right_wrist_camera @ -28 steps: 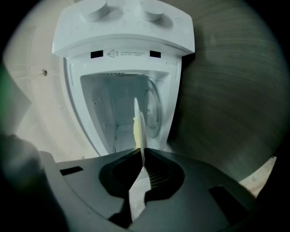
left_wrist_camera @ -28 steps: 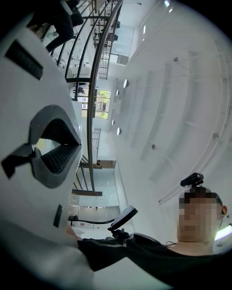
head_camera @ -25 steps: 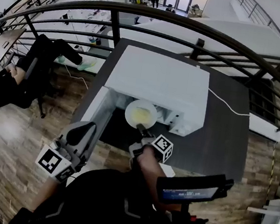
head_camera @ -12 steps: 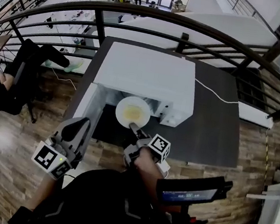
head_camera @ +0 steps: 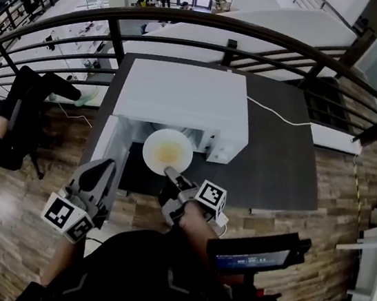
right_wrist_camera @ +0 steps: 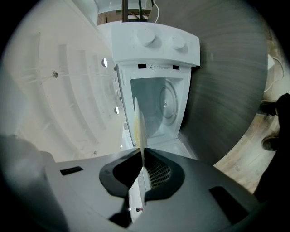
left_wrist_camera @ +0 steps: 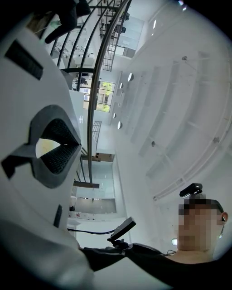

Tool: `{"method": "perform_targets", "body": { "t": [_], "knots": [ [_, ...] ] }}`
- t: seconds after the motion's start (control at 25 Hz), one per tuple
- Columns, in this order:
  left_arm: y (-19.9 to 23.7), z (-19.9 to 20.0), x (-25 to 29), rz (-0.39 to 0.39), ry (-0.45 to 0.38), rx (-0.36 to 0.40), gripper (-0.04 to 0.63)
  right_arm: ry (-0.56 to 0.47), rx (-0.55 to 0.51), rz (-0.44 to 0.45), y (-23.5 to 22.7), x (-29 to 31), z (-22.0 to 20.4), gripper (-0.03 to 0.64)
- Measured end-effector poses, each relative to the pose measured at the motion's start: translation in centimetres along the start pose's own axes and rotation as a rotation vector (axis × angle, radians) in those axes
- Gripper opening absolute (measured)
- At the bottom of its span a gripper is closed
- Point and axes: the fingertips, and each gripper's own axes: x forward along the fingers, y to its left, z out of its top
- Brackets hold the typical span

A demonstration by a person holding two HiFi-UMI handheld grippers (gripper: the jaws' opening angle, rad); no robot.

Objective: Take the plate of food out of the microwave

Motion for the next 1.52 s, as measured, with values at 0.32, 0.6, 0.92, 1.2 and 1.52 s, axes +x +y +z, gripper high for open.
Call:
{"method": "perform_targets", "body": {
  "t": [0.32,0.6,0.92,1.2,1.52],
  "knots": [
    [-0.3,0.0,0.8,-0.02,-0.006,-0.003,0.002,0.002,-0.009,0.02,0.9,-0.5,0.1,0.015],
    [-0.3,0.5,1.3,-0.044,-0.028,-0.021,0.002,0.02,-0.039,0.029,2.0,-0.6,-0.6,0.015],
    [-0.3,-0.1,2.1,-0.039,0.008,-0.008,0.003,0.025,-0.022,0.036,2.5,-0.8,-0.3,0.015],
    [-0.5,0.4,2.0,-0.062,-0.008,-0.014,0.003,0.028,-0.024,0.041,2.5,-0.9,-0.3,0.015],
    [-0.9,0.0,2.4,-0.059,0.012,-0.02,0.003,0.039,-0.026,0.037,2.9,-1.1,-0.2,0.015]
  ]
}}
